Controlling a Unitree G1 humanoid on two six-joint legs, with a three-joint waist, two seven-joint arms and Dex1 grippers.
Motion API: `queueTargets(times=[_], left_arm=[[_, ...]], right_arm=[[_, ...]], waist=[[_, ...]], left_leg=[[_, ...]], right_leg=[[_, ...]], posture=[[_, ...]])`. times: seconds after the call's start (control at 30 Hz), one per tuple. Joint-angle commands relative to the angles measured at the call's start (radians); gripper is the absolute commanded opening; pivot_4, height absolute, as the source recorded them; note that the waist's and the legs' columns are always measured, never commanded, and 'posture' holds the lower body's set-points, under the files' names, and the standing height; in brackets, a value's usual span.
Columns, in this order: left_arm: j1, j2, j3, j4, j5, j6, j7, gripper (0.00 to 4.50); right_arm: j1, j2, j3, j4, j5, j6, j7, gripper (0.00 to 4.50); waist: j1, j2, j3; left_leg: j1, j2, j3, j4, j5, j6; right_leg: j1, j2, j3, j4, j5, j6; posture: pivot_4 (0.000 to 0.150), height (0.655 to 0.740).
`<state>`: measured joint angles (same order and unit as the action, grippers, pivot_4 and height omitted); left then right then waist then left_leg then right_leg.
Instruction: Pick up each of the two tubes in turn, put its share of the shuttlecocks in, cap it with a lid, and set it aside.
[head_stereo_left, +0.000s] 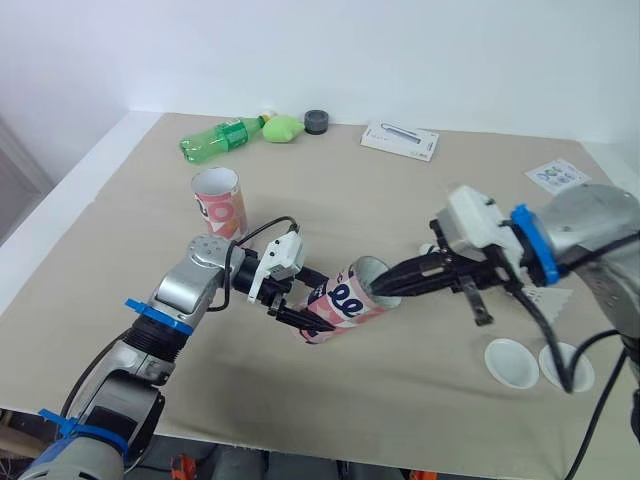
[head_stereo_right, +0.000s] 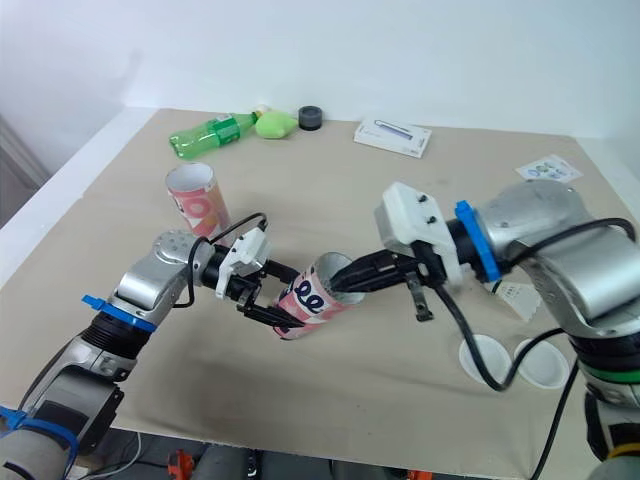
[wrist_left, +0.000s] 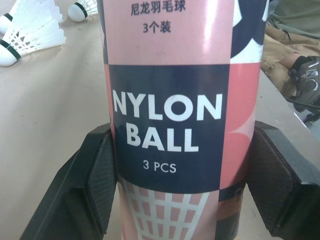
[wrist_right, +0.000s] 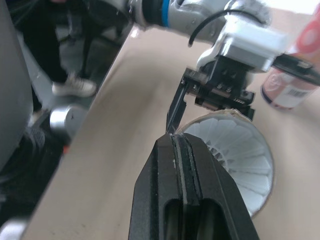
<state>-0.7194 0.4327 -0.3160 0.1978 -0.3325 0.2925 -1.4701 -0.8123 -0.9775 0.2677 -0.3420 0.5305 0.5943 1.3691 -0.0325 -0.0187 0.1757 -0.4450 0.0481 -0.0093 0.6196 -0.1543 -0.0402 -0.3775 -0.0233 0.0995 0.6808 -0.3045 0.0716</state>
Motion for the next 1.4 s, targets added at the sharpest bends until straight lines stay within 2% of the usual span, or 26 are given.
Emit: queueTargets(times=[0.03, 0.33, 0.67, 0.97, 1.2, 1.4], left_arm=[[-0.013, 0.002, 0.005, -0.015, 0.004, 0.012, 0.007, 3.23], [-0.008, 0.009, 0.006, -0.035, 0.006, 0.021, 0.011, 3.23], [-0.009, 0.010, 0.012, -0.050, 0.000, 0.040, 0.023, 3.23], [-0.007, 0.010, 0.015, -0.049, -0.003, 0.039, 0.023, 3.23], [0.000, 0.010, 0.019, -0.052, -0.011, 0.036, 0.022, 3.23], [0.016, -0.006, 0.042, -0.064, -0.035, 0.027, 0.043, 3.23]], right_arm=[[-0.069, 0.032, 0.054, 0.047, -0.091, -0.069, 0.061, 0.08], [-0.093, 0.104, 0.201, 0.109, -0.268, -0.209, 0.170, 0.08], [-0.128, 0.208, 0.218, 0.152, -0.305, -0.207, 0.209, 0.08], [-0.150, 0.168, 0.086, 0.127, -0.190, -0.100, 0.219, 0.08], [-0.086, 0.064, -0.025, 0.031, -0.079, 0.003, 0.200, 0.08], [-0.034, 0.003, -0.210, 0.009, 0.017, 0.084, 0.108, 0.08]], waist=[[0.000, 0.000, 0.000], [0.000, 0.000, 0.000], [-0.001, 0.000, 0.000], [0.000, 0.000, 0.000], [0.000, 0.000, 0.000], [0.000, 0.000, 0.000]], left_leg=[[0.000, 0.000, 0.000, 0.000, 0.000, 0.000], [0.000, 0.000, -0.001, 0.000, 0.000, 0.000], [0.000, 0.000, -0.002, 0.001, 0.000, 0.000], [0.000, 0.000, -0.002, 0.001, 0.000, 0.000], [-0.001, 0.000, -0.002, 0.001, 0.000, 0.000], [-0.001, 0.000, -0.002, 0.001, 0.000, 0.000]], right_leg=[[0.000, 0.000, 0.000, 0.000, 0.000, 0.000], [-0.001, 0.000, -0.001, 0.001, 0.001, -0.001], [0.000, 0.001, -0.001, 0.002, 0.003, -0.005], [0.000, 0.001, -0.002, 0.002, 0.003, -0.005], [0.000, 0.001, -0.002, 0.002, 0.003, -0.005], [-0.001, 0.001, -0.002, 0.002, 0.003, -0.005]], posture=[[0.150, 0.7203], [0.150, 0.7203], [0.150, 0.7203], [0.150, 0.7203], [0.150, 0.7203], [0.150, 0.7203]])
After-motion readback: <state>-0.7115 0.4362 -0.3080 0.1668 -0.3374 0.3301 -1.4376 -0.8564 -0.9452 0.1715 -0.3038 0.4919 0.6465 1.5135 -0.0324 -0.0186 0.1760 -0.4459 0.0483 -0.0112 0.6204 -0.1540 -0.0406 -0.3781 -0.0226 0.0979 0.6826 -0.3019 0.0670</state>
